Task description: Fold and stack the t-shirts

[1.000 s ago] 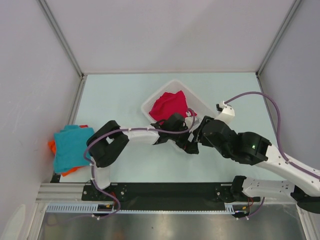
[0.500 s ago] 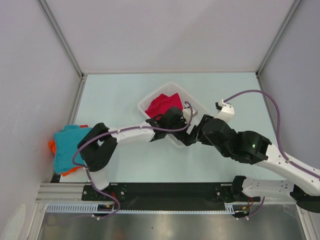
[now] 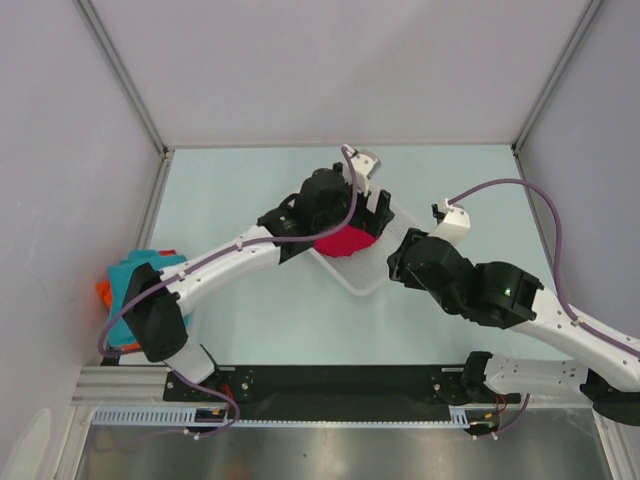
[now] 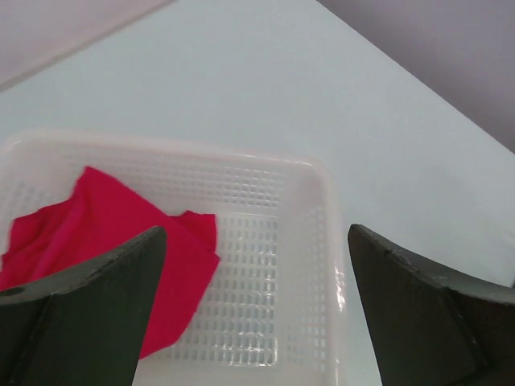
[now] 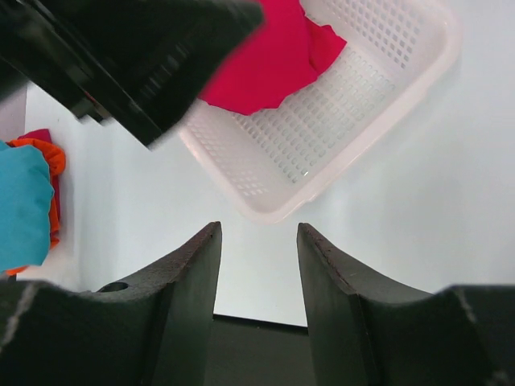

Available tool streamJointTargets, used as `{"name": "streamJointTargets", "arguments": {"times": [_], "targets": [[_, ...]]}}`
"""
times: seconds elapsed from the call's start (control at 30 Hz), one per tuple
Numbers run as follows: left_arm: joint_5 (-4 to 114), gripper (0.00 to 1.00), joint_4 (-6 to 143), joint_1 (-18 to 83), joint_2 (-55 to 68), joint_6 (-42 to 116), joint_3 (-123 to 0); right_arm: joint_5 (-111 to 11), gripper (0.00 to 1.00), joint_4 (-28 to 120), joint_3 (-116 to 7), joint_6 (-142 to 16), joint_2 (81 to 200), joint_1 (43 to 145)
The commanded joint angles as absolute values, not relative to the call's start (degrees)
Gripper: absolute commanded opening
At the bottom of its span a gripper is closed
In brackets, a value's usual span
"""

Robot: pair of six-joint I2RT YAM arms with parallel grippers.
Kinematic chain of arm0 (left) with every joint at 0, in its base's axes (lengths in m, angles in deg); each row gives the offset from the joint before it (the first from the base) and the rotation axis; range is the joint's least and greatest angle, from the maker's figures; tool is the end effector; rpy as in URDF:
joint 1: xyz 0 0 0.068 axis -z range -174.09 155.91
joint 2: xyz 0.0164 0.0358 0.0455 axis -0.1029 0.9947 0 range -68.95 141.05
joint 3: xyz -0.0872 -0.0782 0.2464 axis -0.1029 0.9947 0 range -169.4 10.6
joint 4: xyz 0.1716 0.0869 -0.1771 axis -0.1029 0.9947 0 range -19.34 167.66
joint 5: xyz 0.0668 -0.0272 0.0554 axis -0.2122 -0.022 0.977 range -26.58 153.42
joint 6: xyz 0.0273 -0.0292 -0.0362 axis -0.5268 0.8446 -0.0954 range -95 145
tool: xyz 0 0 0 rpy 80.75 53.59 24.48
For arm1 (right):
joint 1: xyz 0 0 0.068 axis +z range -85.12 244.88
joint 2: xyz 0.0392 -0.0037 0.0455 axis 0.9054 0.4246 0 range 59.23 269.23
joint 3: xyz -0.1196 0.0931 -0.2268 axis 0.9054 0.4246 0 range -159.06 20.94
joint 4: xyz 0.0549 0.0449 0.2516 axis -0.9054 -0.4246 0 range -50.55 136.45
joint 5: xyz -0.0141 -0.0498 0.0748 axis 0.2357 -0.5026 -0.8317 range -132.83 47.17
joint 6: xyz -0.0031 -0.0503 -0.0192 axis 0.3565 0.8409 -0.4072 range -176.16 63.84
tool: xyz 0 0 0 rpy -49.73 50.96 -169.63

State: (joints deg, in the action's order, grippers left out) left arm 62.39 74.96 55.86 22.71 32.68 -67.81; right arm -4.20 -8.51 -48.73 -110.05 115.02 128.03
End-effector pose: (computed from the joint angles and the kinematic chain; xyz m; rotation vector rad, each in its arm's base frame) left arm 0.2468 -0.2948 0.3466 0.7111 1.8035 -0.7000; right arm 0.0973 0.1433 0.3819 0.1652 2.1340 0.4334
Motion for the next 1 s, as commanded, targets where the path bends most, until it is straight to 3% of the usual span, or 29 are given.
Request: {"name": "streamJointTargets", "arguments": {"times": [0.0,0.1,0.17,0.2,0.23,0.33,0.63,0.97], "targets": [[80.23,0.99,84.25,51.45,18.86,40.89,-70.17,-0.73,0.49,-8.48,-50.17,-110.12,113.55,128.25],[95.43,1.00,92.94,49.34,17.89,47.91,-69.56,-0.46,0.49,-8.13,-49.46,-110.03,113.29,128.25],[97.70,1.00,97.54,46.62,17.36,58.41,-67.37,-0.64,0.49,-7.26,-48.94,-109.86,113.63,128.07],[96.05,1.00,100.34,41.90,16.23,62.49,-65.88,-0.81,0.49,-6.99,-48.85,-109.60,113.81,128.07],[86.55,1.00,99.68,38.98,15.17,65.92,-60.73,-1.25,0.49,-6.64,-48.67,-109.51,114.08,128.07],[72.18,0.99,88.19,31.14,10.77,75.17,-47.12,-2.22,0.49,-5.76,-48.49,-108.89,115.74,127.98],[68.17,1.00,78.32,27.44,8.30,81.78,-39.85,-4.15,0.49,-5.32,-46.91,-109.50,116.63,127.89],[61.06,1.00,66.91,27.44,14.27,85.47,-35.11,-4.51,0.49,-6.11,-46.56,-109.86,117.33,127.98]]}}
